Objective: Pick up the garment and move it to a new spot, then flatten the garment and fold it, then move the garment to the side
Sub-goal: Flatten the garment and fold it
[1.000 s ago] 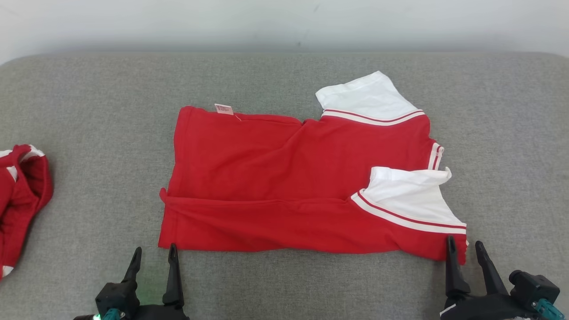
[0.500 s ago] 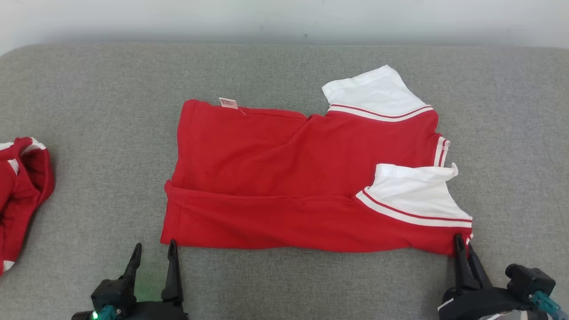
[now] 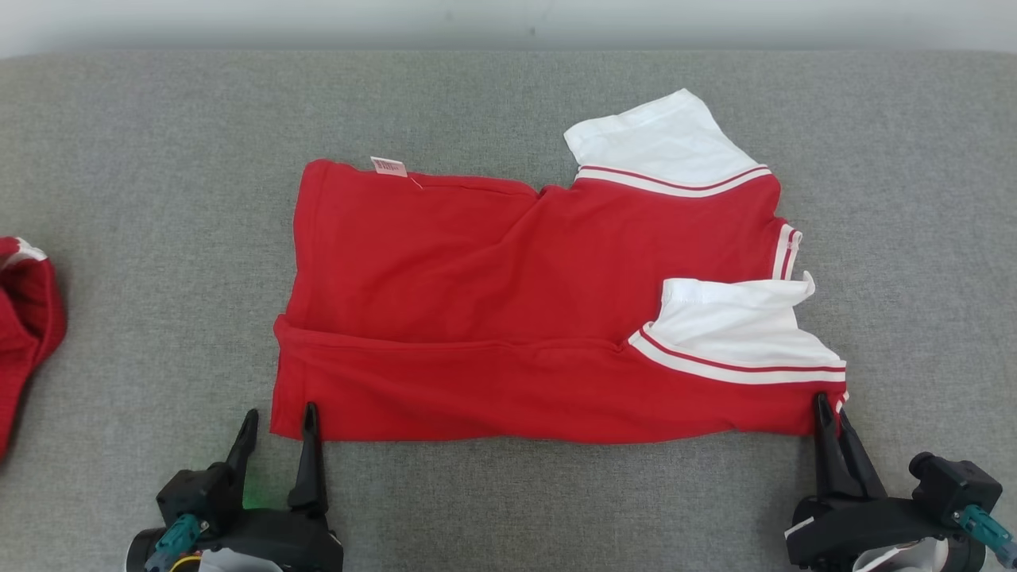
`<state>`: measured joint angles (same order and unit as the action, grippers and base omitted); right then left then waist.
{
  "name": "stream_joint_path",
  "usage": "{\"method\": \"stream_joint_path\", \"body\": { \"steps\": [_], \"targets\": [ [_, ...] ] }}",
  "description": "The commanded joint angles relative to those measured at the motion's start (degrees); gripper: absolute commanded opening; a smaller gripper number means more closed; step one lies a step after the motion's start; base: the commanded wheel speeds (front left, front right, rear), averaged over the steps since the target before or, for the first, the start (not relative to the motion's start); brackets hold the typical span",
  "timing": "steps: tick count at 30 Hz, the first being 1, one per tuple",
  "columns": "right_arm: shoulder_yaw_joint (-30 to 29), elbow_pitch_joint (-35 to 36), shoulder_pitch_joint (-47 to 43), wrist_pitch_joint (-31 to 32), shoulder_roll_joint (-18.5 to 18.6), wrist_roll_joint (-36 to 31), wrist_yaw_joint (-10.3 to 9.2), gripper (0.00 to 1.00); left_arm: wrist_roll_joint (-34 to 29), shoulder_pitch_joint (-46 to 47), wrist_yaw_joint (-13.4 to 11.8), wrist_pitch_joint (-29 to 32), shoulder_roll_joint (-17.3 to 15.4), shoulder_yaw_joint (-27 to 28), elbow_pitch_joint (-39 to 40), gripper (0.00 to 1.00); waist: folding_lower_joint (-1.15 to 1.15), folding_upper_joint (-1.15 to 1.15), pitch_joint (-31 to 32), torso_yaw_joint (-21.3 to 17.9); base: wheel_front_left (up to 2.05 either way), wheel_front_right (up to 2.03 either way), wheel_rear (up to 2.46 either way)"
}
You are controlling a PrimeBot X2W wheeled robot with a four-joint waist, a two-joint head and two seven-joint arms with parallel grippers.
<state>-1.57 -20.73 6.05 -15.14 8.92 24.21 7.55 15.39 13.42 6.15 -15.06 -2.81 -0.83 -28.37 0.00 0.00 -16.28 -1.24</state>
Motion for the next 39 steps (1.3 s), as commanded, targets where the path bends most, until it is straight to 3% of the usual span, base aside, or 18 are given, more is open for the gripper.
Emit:
{"method": "stream_joint_path", "body": {
  "steps": [1, 5, 6, 8, 9, 18, 31, 39],
  "targets": [
    [0.13, 0.39, 0.84, 0.01, 0.23, 0.33, -0.14, 0.0, 0.42, 0.79, 0.33, -0.14, -0.12, 0.08, -1.24, 1.0, 0.0, 0.0, -0.39, -0.09, 0.0, 0.0, 0.0],
    [0.32, 0.76, 0.87, 0.01, 0.55, 0.41, -0.14, 0.0, 0.8, 1.88, 0.64, 0.05, -0.1, -0.5, -4.23, 1.0, 0.0, 0.0, -0.74, -0.12, 0.0, 0.0, 0.0],
    [0.35, 0.82, 0.85, 0.01, 0.62, 0.38, -0.14, 0.0, 1.06, 2.02, 0.76, 0.1, -0.08, -0.8, -4.85, 0.9, 0.0, 0.0, -0.78, -0.1, 0.0, 0.0, 0.0],
    [0.34, 0.91, 1.01, 0.01, 0.56, 0.32, -0.14, 0.0, 0.9, 2.34, 1.03, 0.21, -0.01, -1.66, -5.9, 0.12, 0.0, 0.0, -0.8, -0.03, 0.0, 0.0, 0.0],
    [0.32, 0.94, 1.07, 0.01, 0.5, 0.26, -0.13, 0.0, 0.98, 2.4, 1.08, 0.23, 0.12, -2.22, -6.27, 0.0, 0.0, 0.0, -0.76, 0.02, 0.0, 0.0, 0.0],
    [-0.43, 0.95, 1.18, 0.01, -0.33, 0.92, -0.14, 0.0, 2.28, 1.64, 1.38, -0.05, -0.02, -2.8, -3.0, 0.0, 0.0, 0.0, 1.24, 0.42, 0.0, 0.0, 0.0],
    [0.01, -2.93, -5.16, 0.01, -2.28, 2.78, -0.14, 0.0, -1.71, -9.46, 1.29, -0.16, -0.14, 0.25, -3.17, 0.0, 0.0, 0.0, 14.59, -2.34, 0.0, 0.0, 0.0],
    [0.64, -3.2, -11.49, 0.0, -0.85, 4.06, -0.14, 0.0, -0.71, -14.19, 1.28, -0.16, -0.15, 0.99, -5.32, 0.0, 0.0, 0.0, 17.49, -3.48, 0.0, 0.0, 0.0]
  ]
}}
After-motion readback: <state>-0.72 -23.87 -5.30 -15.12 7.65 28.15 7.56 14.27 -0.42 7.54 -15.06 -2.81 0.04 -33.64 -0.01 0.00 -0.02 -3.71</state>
